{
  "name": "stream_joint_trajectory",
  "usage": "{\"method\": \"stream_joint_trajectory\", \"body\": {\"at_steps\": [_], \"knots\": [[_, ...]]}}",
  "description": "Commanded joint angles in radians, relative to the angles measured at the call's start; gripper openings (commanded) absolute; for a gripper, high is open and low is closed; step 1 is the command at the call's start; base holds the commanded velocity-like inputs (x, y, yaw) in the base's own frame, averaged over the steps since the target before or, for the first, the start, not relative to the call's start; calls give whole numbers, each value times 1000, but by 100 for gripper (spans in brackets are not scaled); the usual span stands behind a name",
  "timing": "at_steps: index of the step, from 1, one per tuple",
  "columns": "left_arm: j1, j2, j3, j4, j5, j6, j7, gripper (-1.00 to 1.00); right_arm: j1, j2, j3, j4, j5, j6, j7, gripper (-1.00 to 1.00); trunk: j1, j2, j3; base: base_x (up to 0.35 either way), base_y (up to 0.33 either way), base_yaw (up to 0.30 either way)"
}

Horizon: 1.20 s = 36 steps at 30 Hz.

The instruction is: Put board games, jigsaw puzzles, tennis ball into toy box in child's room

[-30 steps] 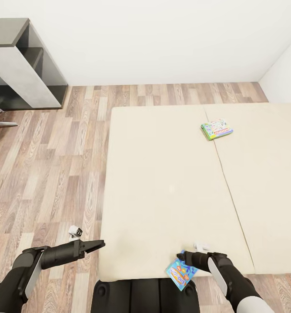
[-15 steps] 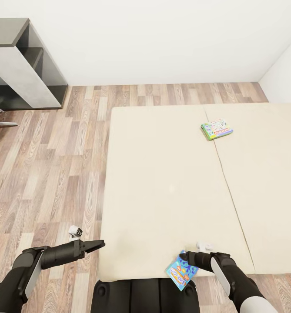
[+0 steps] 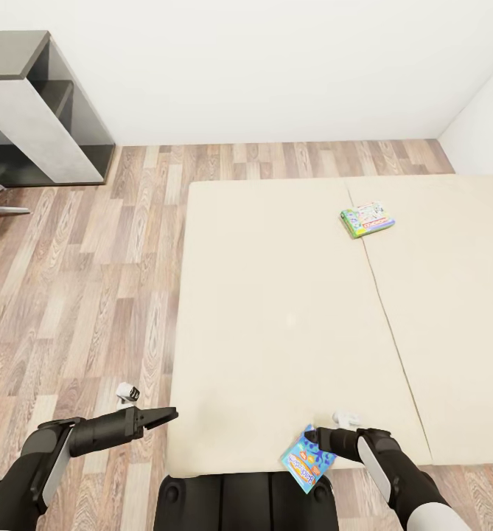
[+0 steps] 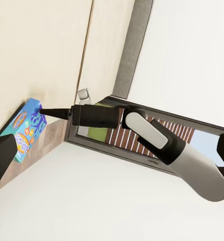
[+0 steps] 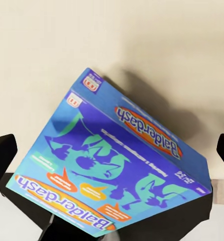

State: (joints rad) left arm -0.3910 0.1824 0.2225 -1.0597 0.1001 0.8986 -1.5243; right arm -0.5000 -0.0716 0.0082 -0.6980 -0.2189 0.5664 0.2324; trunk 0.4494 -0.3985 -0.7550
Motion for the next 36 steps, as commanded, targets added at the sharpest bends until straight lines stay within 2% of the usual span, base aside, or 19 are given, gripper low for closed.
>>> {"method": "stream_joint_trajectory", "body": {"at_steps": [1, 9, 23, 28, 36], "knots": [[0, 0, 0, 0, 0, 11, -4, 100, 0, -1, 1, -1, -4, 6, 2, 100, 1, -1, -1, 0, 0, 0], [0, 0, 0, 0, 0, 11, -4, 100, -1, -1, -1, -1, -4, 14, 6, 100, 1, -1, -1, 0, 0, 0], [0, 0, 0, 0, 0, 11, -4, 100, -1, -31, -11, 14, -5, 32, 2, 100, 1, -1, -1, 0, 0, 0], [0, 1, 0, 0, 0, 11, -4, 100, -2, -42, -22, 18, -5, 61, -1, 100, 1, -1, -1, 0, 0, 0], [0, 2, 0, 0, 0, 11, -4, 100, -2, -45, -29, 18, -5, 106, -3, 100, 1, -1, -1, 0, 0, 0]]}}
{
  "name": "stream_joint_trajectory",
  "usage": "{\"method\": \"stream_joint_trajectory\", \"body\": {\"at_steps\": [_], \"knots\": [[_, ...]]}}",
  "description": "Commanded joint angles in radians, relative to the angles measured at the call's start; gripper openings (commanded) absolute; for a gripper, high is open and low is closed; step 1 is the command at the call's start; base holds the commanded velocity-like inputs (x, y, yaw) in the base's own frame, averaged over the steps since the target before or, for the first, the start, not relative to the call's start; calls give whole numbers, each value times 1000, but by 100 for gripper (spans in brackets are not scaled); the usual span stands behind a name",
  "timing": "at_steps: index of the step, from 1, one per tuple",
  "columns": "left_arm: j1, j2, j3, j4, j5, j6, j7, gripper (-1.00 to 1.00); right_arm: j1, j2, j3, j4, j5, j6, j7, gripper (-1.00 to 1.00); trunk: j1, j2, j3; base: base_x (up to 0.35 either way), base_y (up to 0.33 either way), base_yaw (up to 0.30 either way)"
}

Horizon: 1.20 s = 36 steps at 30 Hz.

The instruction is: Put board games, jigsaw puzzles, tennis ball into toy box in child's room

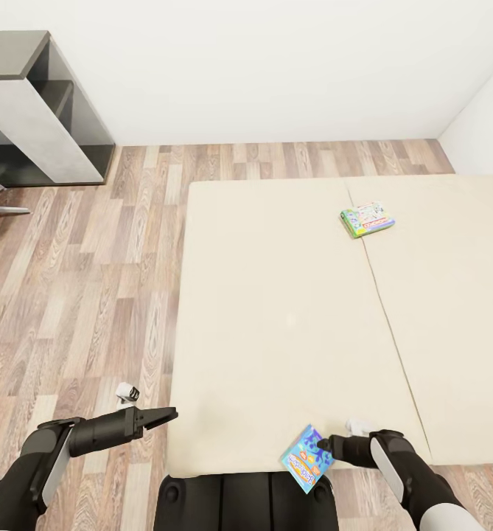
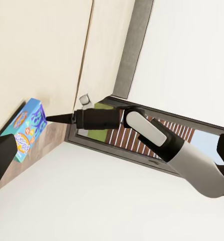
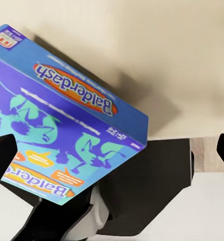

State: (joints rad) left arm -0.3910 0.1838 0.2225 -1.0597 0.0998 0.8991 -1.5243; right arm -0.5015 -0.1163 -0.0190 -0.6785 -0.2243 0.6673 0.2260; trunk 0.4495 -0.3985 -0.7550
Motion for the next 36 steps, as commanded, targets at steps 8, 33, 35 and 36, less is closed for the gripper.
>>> {"method": "stream_joint_trajectory", "body": {"at_steps": [8, 33, 35, 36], "knots": [[0, 0, 0, 0, 0, 11, -4, 100, 0, 1, -3, -1, 0, 12, 10, 100, 1, -1, -1, 0, 0, 0], [0, 0, 0, 0, 0, 10, -4, 100, -4, 15, -2, 32, 0, 3, 13, 100, 1, -1, -1, 0, 0, 0], [0, 0, 0, 0, 0, 10, -4, 100, -14, 15, -2, 49, 2, 4, 14, 100, 1, -1, -1, 0, 0, 0], [0, 0, 0, 0, 0, 10, -4, 100, -16, 15, -2, 56, 2, 4, 14, 100, 1, -1, -1, 0, 0, 0]]}}
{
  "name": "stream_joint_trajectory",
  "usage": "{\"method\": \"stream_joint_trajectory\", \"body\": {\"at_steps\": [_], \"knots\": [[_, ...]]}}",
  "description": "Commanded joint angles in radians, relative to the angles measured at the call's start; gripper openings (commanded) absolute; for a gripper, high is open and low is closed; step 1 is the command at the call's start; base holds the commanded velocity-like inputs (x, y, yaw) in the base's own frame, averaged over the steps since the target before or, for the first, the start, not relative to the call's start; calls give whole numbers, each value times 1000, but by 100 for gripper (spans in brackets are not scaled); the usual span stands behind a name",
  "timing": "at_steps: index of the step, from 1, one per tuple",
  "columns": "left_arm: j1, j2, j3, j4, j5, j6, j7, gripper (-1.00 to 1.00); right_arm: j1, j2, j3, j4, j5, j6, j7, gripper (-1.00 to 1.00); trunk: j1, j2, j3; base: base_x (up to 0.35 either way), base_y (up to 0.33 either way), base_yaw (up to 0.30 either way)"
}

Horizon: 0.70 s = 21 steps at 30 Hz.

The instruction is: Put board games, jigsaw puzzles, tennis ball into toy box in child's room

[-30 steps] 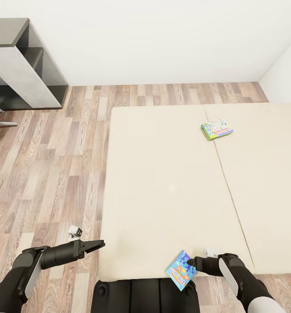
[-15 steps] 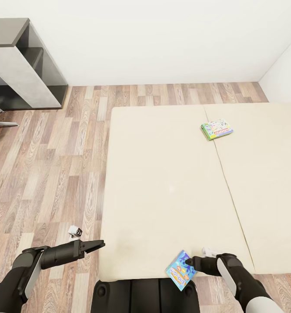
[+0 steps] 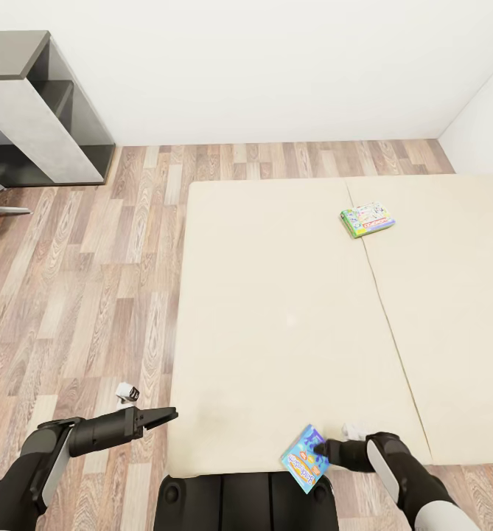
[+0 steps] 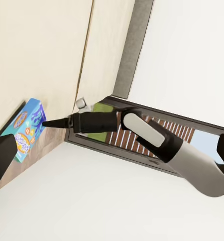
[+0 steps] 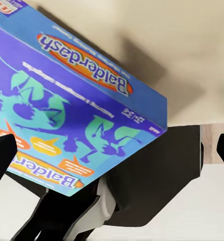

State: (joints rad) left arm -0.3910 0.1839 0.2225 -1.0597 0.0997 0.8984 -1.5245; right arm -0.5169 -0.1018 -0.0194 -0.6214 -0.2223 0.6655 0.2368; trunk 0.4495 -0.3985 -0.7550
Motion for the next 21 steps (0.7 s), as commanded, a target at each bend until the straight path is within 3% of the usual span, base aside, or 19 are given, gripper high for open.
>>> {"method": "stream_joint_trajectory", "body": {"at_steps": [1, 21], "knots": [[0, 0, 0, 0, 0, 11, -3, 100, -4, 0, -2, 14, 0, 5, 4, 100, 1, -1, -1, 0, 0, 0], [0, 0, 0, 0, 0, 11, -4, 100, -15, 12, 4, 50, 6, -44, 6, 100, 1, -1, -1, 0, 0, 0]]}}
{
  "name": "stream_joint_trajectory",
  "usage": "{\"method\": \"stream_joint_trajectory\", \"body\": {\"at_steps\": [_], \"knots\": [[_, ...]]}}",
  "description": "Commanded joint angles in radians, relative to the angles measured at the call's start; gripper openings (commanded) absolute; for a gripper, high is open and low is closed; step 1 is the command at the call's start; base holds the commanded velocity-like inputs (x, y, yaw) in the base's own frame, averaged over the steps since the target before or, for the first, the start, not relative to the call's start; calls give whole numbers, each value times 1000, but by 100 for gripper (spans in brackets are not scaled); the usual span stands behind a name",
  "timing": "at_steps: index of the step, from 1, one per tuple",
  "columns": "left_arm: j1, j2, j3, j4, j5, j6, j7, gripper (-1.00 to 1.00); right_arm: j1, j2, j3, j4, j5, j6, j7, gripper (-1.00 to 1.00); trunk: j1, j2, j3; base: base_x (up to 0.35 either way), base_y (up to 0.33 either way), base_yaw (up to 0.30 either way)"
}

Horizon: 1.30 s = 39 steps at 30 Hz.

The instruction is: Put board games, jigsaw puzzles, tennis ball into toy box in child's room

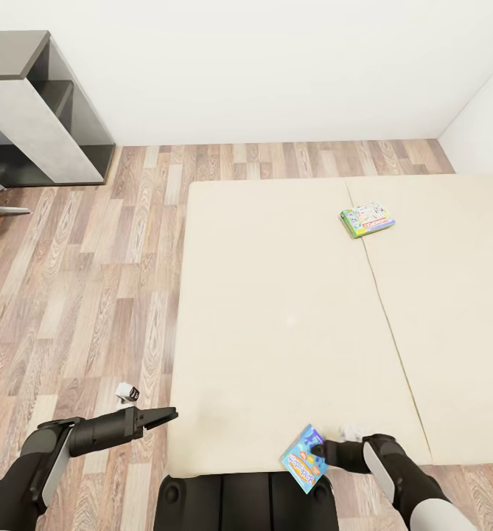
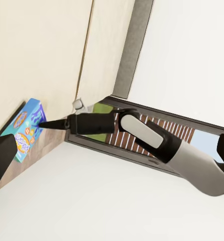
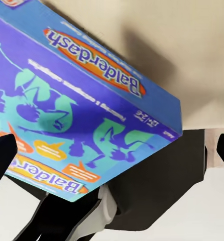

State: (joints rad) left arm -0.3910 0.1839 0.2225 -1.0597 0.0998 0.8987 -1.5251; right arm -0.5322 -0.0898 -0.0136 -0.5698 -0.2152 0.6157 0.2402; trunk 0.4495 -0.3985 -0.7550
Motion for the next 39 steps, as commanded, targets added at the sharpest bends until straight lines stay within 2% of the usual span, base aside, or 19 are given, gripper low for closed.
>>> {"method": "stream_joint_trajectory", "body": {"at_steps": [1, 5, 12, 33, 39], "knots": [[0, 0, 0, 0, 0, 10, -3, 100, 0, 5, -1, -1, 1, 4, 2, 100, 1, -1, -1, 0, 0, 0], [0, 0, 0, 0, 0, 11, -4, 100, 0, 21, 1, -1, 7, 1, 1, 100, 1, -1, -1, 0, 0, 0], [0, 0, 0, 0, 0, 11, -4, 100, -1, 34, 3, -1, 9, 0, 1, 100, 1, -1, -1, 0, 0, 0], [0, 0, 0, 0, 0, 10, -3, 100, -9, 32, 3, 10, 8, 1, 1, 100, 1, -1, -1, 0, 0, 0], [0, 0, 0, 0, 0, 10, -3, 100, -35, 30, 3, 70, 9, 1, 1, 100, 1, -1, -1, 0, 0, 0]]}}
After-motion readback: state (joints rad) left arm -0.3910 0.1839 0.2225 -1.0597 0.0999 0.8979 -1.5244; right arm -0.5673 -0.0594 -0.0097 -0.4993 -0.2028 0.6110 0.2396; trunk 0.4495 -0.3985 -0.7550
